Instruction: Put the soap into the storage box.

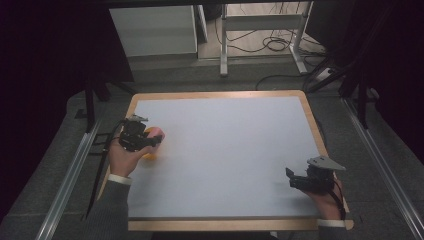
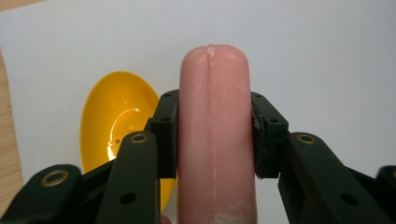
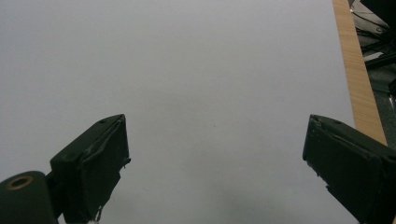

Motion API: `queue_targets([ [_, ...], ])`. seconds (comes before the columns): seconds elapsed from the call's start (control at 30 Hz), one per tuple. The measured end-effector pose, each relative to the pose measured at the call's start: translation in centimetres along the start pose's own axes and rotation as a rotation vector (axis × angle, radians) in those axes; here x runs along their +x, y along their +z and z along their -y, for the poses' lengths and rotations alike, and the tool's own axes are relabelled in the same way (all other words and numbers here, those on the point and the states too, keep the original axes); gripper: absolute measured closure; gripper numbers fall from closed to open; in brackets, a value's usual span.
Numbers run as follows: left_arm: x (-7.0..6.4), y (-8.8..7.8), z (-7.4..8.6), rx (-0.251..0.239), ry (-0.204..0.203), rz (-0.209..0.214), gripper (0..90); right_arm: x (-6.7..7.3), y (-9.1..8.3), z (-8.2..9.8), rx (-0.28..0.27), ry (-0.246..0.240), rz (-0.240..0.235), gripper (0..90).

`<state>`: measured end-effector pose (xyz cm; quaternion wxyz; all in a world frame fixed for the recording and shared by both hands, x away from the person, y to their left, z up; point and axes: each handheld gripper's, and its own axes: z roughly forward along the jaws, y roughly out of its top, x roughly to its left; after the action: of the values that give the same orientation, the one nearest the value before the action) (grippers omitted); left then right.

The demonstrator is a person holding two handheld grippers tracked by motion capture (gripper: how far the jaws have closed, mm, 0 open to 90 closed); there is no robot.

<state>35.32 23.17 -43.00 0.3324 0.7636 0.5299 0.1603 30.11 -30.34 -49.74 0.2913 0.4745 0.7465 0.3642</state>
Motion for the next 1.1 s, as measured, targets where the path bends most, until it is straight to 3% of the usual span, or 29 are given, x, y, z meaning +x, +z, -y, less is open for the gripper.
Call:
queue_targets([
  [0.63, 2.6, 0.6, -0.3, 0.022, -0.046, -0.037, 60.2, -0.1, 0.1, 0.1, 0.006, -0.003, 0.004, 6.7],
  [1.1, 4.4, 2.9, 0.6, 0.077, -0.085, -0.063, 60.2, 0.0, 0.2, 0.1, 0.011, -0.005, 0.003, 6.7],
])
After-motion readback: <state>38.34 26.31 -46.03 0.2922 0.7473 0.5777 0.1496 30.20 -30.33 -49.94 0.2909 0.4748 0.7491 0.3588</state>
